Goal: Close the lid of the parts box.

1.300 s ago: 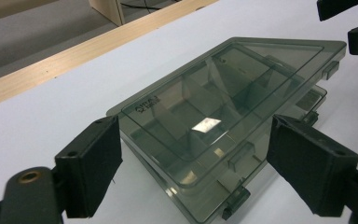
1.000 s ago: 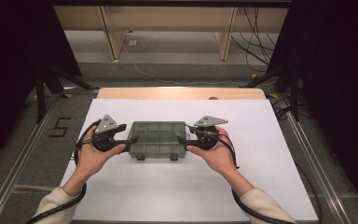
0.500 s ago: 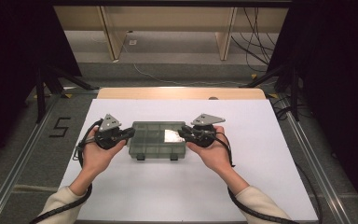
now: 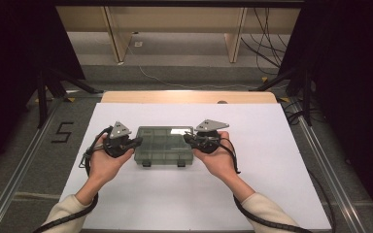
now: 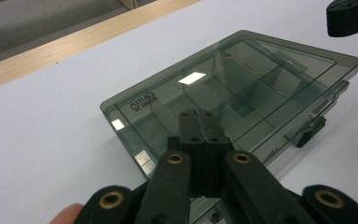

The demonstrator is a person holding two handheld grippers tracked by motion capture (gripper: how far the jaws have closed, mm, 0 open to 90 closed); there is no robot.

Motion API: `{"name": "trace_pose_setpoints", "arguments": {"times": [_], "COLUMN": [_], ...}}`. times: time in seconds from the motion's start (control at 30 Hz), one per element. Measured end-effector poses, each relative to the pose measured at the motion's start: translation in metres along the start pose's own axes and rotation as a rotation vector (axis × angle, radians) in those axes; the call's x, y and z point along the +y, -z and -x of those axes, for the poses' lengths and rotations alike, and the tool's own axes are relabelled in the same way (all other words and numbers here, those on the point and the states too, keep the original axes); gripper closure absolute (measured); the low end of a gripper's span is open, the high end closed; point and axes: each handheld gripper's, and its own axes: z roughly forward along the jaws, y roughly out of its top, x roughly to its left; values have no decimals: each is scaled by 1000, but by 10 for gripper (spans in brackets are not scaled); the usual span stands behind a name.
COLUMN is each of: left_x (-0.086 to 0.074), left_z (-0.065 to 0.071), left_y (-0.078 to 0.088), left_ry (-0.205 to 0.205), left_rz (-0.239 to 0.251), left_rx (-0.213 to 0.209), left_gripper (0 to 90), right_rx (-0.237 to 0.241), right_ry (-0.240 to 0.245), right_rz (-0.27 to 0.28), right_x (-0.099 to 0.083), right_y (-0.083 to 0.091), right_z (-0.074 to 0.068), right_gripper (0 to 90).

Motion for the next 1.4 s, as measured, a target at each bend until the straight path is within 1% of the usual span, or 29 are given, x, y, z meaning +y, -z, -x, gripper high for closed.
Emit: {"name": "trace_pose_setpoints", "arguments": {"times": [0.13,0.2,0.23,0.27,0.33,0.37,0.4,0.43,0.47,0.5,0.53,0.57,0.6,0.63,0.67,0.7,0.73,0.77,0.8,0.87,0.9,0.93,1.0,1.03,1.07,1.1,1.13,1.23,1.4], "left_x": [-1,-1,-1,-1,-2,-2,-3,-3,-3,-3,-4,-4,-4,-4,-5,-5,-6,-6,-6,-6,-7,-7,-7,-7,-7,-8,-8,-9,-10], "left_z": [0,1,1,1,2,4,4,5,5,3,2,2,3,5,7,5,7,7,8,6,6,6,6,5,5,7,8,8,7], "left_y": [-1,-2,-3,-3,-3,-6,-6,-6,-6,-5,-6,-5,-6,-7,-9,-7,-10,-11,-11,-10,-10,-10,-10,-10,-10,-12,-13,-13,-14], "left_ry": [-7,-2,-3,-6,-8,28,21,30,28,-16,-16,-23,-14,10,18,-7,21,19,18,-18,-20,-8,-8,-21,-18,7,17,6,18], "left_rz": [-2,1,-4,-10,-16,21,14,9,7,-20,-20,-27,-25,-13,3,-27,-5,-12,-13,-45,-47,-49,-48,-50,-49,-34,-27,-37,-41], "left_rx": [1,5,0,-4,6,9,1,6,5,3,-2,1,-6,-9,0,-7,-7,-15,-14,-14,-14,-15,-14,-19,-19,-19,-10,-12,-14], "left_gripper": [895,895,895,895,895,895,895,895,895,895,895,895,895,895,895,895,895,895,895,895,895,895,895,895,895,895,895,895,895], "right_rx": [3,-2,-3,2,2,6,7,3,7,7,5,4,-1,3,10,5,9,14,13,11,17,17,18,18,22,23,23,19,19], "right_ry": [-2,-20,-4,-8,-10,-12,-7,-9,-8,-13,-18,-10,-13,-13,-23,-13,-11,-20,-9,-13,-14,-9,-9,-10,-7,-7,-9,-22,-20], "right_rz": [-5,-12,-2,-13,-18,-22,-17,-25,-26,-30,-36,-35,-30,-32,-43,-50,-42,-59,-56,-56,-69,-71,-69,-78,-80,-81,-84,-87,-94], "right_x": [0,0,-1,-1,-1,-1,-2,-2,-2,-2,-2,-3,-3,-3,-4,-4,-5,-5,-5,-6,-6,-7,-8,-8,-8,-8,-8,-9,-9], "right_y": [-2,-2,-4,-4,-5,-5,-6,-6,-7,-7,-7,-7,-8,-9,-8,-8,-10,-10,-11,-12,-12,-12,-14,-13,-14,-14,-14,-14,-14], "right_z": [-1,-2,-1,-2,-2,-3,-3,-3,-3,-3,-4,-3,-4,-4,-4,-4,-5,-6,-6,-7,-7,-7,-8,-8,-8,-8,-9,-10,-9], "right_gripper": [900,900,900,900,900,900,900,900,900,900,900,900,900,900,900,900,900,900,900,900,900,900,900,900,900,900,900,900,900]}}
